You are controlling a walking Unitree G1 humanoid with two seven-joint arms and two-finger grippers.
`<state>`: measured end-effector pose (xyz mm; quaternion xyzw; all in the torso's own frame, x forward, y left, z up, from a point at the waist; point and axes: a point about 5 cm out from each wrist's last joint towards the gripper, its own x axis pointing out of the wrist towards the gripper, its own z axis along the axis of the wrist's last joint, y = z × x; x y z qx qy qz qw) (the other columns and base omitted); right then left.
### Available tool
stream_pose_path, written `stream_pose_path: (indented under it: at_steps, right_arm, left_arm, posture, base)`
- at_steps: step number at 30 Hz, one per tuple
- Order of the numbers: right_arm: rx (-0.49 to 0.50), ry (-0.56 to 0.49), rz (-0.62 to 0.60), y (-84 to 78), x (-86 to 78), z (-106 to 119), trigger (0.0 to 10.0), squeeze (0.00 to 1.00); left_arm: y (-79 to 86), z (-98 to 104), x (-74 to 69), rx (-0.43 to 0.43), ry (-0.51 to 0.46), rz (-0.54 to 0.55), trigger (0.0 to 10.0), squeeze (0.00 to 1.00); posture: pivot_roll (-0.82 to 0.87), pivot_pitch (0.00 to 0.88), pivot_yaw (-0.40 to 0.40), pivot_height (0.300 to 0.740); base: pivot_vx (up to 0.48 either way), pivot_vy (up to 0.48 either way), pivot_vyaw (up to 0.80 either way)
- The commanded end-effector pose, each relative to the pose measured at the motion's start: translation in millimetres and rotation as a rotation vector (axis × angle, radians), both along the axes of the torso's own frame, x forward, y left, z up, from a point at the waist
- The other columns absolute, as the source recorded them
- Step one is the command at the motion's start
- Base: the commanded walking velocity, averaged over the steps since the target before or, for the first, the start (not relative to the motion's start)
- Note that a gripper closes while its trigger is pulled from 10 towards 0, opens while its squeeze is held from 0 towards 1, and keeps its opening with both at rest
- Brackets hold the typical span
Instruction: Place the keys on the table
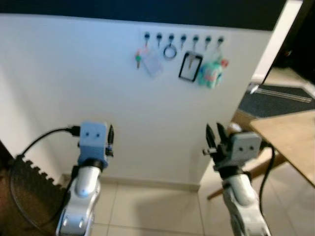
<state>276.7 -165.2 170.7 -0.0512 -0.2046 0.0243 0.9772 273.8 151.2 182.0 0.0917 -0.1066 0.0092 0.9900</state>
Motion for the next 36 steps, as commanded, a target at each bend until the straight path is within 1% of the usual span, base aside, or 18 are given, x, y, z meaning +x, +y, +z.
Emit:
stream_pose_path:
  at_steps: [1, 2, 3, 5, 6, 7, 8, 12, 19, 23, 24, 26, 28, 30, 32, 34, 36]
  right_arm:
    - [-0.017, 0.019, -0.014, -4.9, -7.9, -3.3, 10.0, 0.00]
    - [-0.019, 0.030, -0.016, -6.2, -11.8, -6.0, 10.0, 0.00]
    - [-0.019, 0.030, -0.016, -6.2, -11.8, -6.0, 10.0, 0.00]
    - [-0.007, 0.063, -0.032, -9.8, -23.2, -12.4, 10.0, 0.00]
    - [-0.007, 0.063, -0.032, -9.8, -23.2, -12.4, 10.0, 0.00]
    - [-0.003, 0.081, -0.041, -11.1, -32.4, -15.0, 10.0, 0.00]
    - [-0.003, 0.081, -0.041, -11.1, -32.4, -15.0, 10.0, 0.00]
    - [-0.002, 0.102, -0.052, -14.0, -44.1, -15.9, 10.0, 0.00]
    - [-0.002, 0.122, -0.064, -20.4, -53.5, -14.5, 10.0, 0.00]
    - [0.007, 0.140, -0.062, -19.2, -55.9, -16.2, 10.0, 0.00]
    - [0.027, 0.155, -0.060, -16.2, -57.0, -18.4, 10.0, 0.00]
    - [0.051, 0.178, -0.059, -13.8, -58.7, -22.7, 10.0, 0.00]
    - [0.076, 0.206, -0.061, -12.0, -60.7, -26.8, 10.0, 0.00]
    - [0.076, 0.206, -0.061, -12.0, -60.7, -26.8, 10.0, 0.00]
    - [0.116, 0.235, -0.061, -9.9, -62.7, -30.4, 10.0, 0.00]
    - [0.127, 0.241, -0.061, -9.5, -63.0, -31.1, 10.0, 0.00]
    - [0.118, 0.265, -0.068, -12.4, -64.1, -38.4, 10.0, 0.00]
  left_arm:
    - [-0.4, -2.5, -8.8, 0.036, 0.019, -0.021, 10.0, 0.00]
    - [0.8, -4.9, -13.4, 0.038, 0.031, -0.022, 10.0, 0.00]
    - [0.8, -4.9, -13.4, 0.038, 0.031, -0.022, 10.0, 0.00]
    - [4.6, -11.0, -26.4, 0.043, 0.067, -0.023, 10.0, 0.00]
    - [4.6, -11.0, -26.4, 0.043, 0.067, -0.023, 10.0, 0.00]
    - [6.8, -13.6, -35.6, 0.048, 0.088, -0.025, 10.0, 0.00]
    - [6.8, -13.6, -35.6, 0.048, 0.088, -0.025, 10.0, 0.00]
    - [8.9, -10.3, -41.1, 0.065, 0.092, -0.032, 10.0, 0.00]
    - [10.8, -7.2, -44.3, 0.095, 0.095, -0.051, 10.0, 0.00]
    - [9.0, -5.0, -40.0, 0.100, 0.088, -0.057, 10.0, 0.00]
    - [6.4, -1.9, -36.5, 0.101, 0.075, -0.065, 10.0, 0.00]
    - [4.8, 0.4, -34.3, 0.102, 0.067, -0.069, 10.0, 0.00]
    - [4.7, 1.9, -33.9, 0.102, 0.065, -0.071, 10.0, 0.00]
    - [4.7, 1.9, -33.9, 0.102, 0.065, -0.071, 10.0, 0.00]
    - [4.6, 3.2, -34.6, 0.101, 0.060, -0.078, 10.0, 0.00]
    - [4.4, 3.5, -34.8, 0.098, 0.059, -0.080, 10.0, 0.00]
    - [1.4, 6.5, -35.7, 0.081, 0.044, -0.102, 10.0, 0.00]
  posture:
    - [0.07, 0.075, -0.007, 0.740]
    - [0.07, 0.077, -0.007, 0.740]
    - [0.07, 0.077, -0.007, 0.740]
    - [0.07, 0.082, -0.006, 0.740]
    - [0.07, 0.082, -0.006, 0.740]
    - [0.07, 0.087, -0.005, 0.740]
    - [0.07, 0.087, -0.005, 0.740]
    - [0.07, 0.094, -0.001, 0.740]
    - [0.06, 0.100, 0.012, 0.740]
    - [0.05, 0.103, 0.015, 0.740]
    - [0.05, 0.105, 0.015, 0.740]
    - [0.05, 0.111, 0.014, 0.740]
    - [0.04, 0.114, 0.016, 0.740]
    - [0.04, 0.114, 0.016, 0.740]
    - [0.04, 0.118, 0.016, 0.740]
    - [0.04, 0.118, 0.016, 0.740]
    - [0.05, 0.122, 0.013, 0.740]
  base:
    - [0.371, 0.000, 0.00]
    - [0.371, 0.000, 0.00]
    - [0.371, 0.000, 0.00]
    - [0.371, 0.000, 0.00]
    - [0.371, 0.000, 0.00]
    - [0.371, 0.000, 0.00]
    - [0.371, 0.000, 0.00]
    - [0.362, 0.000, 0.00]
    - [0.355, 0.000, 0.00]
    - [0.352, 0.000, 0.00]
    - [0.345, 0.000, 0.00]
    - [0.347, 0.000, 0.00]
    - [0.341, 0.000, 0.00]
    - [0.341, 0.000, 0.00]
    - [0.336, 0.000, 0.00]
    - [0.330, 0.000, 0.00]
    - [0.298, 0.000, 0.00]
